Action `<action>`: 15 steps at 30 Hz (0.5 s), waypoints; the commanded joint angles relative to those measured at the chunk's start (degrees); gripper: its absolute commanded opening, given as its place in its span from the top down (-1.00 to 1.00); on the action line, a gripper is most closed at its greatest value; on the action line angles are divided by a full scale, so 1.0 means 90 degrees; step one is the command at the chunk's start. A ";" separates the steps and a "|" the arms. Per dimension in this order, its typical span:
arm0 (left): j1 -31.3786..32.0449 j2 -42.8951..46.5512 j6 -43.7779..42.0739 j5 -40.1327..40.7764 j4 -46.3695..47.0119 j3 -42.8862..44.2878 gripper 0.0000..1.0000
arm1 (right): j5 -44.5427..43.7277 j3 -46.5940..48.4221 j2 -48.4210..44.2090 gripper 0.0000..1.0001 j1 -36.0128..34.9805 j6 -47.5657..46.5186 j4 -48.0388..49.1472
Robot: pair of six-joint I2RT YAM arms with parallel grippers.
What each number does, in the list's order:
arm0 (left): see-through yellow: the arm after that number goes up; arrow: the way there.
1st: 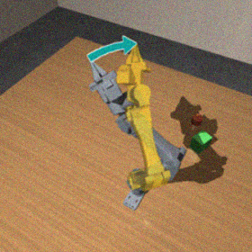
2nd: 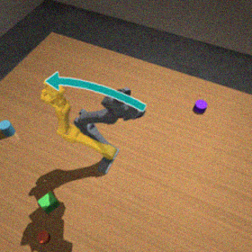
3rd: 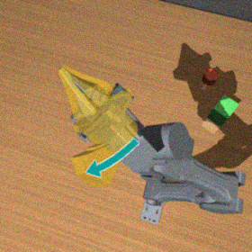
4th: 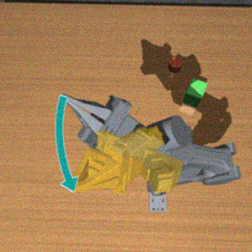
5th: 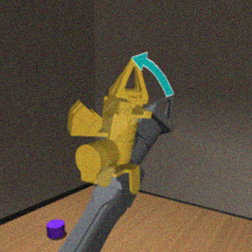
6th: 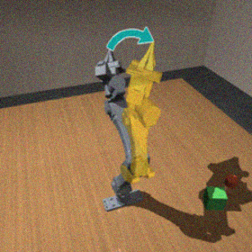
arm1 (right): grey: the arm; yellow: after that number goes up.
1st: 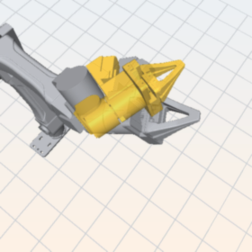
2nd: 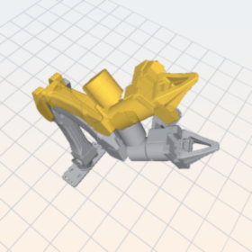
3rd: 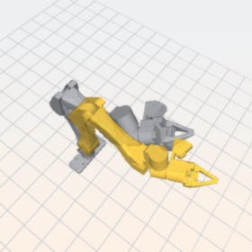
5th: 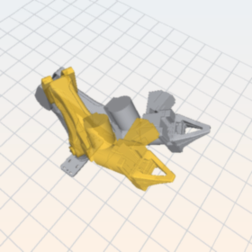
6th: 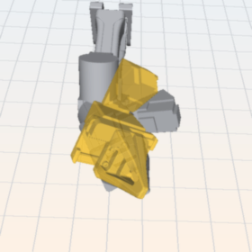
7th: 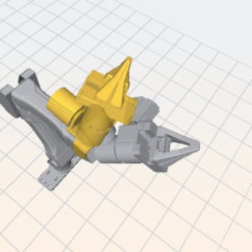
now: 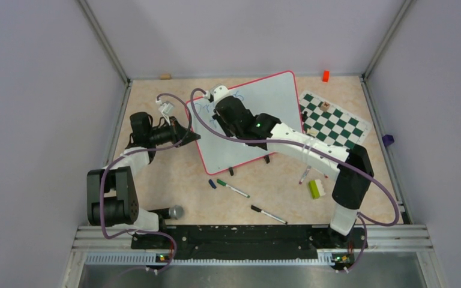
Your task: Write a sentence on the whiteboard
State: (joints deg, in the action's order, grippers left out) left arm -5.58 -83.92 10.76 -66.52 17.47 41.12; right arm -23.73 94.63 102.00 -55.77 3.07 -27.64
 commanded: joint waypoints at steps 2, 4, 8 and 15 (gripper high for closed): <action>0.0036 0.0035 -0.0730 0.0420 0.0089 -0.0146 1.00 | 0.0088 0.0345 0.0070 1.00 -0.0081 -0.0045 0.0045; 0.0035 0.0029 -0.0735 0.0419 0.0088 -0.0155 1.00 | 0.0183 0.0321 0.0056 1.00 -0.0078 -0.0058 0.0034; 0.0036 0.0033 -0.0730 0.0419 0.0083 -0.0137 1.00 | 0.0407 0.0233 0.0026 1.00 -0.0078 -0.0081 0.0024; 0.0044 0.0034 -0.0731 0.0414 0.0072 -0.0143 1.00 | 0.0395 0.0062 -0.0065 1.00 -0.0073 -0.0092 -0.0138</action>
State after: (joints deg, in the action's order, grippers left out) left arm -5.58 -83.92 10.76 -66.48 17.47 41.12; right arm -20.29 94.59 102.06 -55.77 2.94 -28.03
